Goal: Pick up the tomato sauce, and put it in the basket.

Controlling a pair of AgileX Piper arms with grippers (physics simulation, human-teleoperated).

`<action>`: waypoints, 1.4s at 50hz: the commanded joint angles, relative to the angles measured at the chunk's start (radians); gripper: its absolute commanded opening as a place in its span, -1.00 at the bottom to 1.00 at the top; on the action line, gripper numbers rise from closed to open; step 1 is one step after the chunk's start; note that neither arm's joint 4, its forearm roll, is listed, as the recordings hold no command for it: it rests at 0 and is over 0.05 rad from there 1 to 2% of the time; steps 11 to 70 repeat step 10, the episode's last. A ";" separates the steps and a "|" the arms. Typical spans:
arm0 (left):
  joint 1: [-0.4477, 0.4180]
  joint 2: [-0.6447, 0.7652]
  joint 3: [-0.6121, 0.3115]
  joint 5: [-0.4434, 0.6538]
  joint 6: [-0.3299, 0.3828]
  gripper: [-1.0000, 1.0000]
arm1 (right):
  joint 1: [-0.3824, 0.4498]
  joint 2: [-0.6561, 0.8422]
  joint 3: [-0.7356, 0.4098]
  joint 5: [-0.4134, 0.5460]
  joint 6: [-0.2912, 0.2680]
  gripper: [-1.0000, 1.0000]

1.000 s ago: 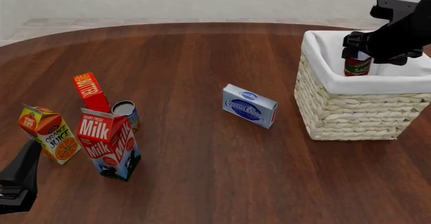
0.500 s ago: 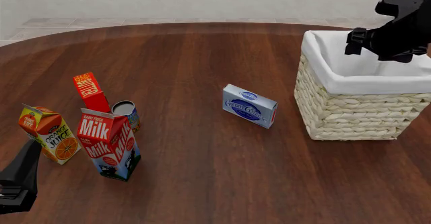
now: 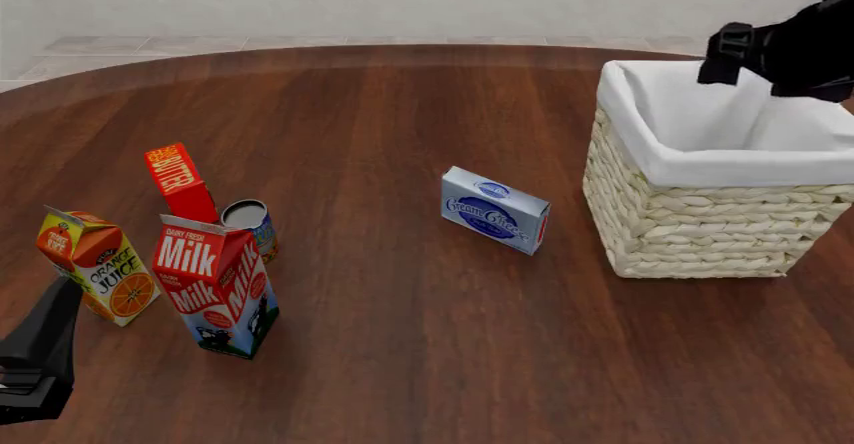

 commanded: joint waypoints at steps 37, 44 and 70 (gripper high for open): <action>0.000 0.000 0.000 0.000 0.000 1.00 | 0.046 -0.258 0.085 0.106 0.016 1.00; 0.000 0.000 0.000 0.000 0.000 1.00 | 0.046 -0.258 0.085 0.106 0.016 1.00; 0.000 0.000 0.000 0.000 0.000 1.00 | 0.046 -0.258 0.085 0.106 0.016 1.00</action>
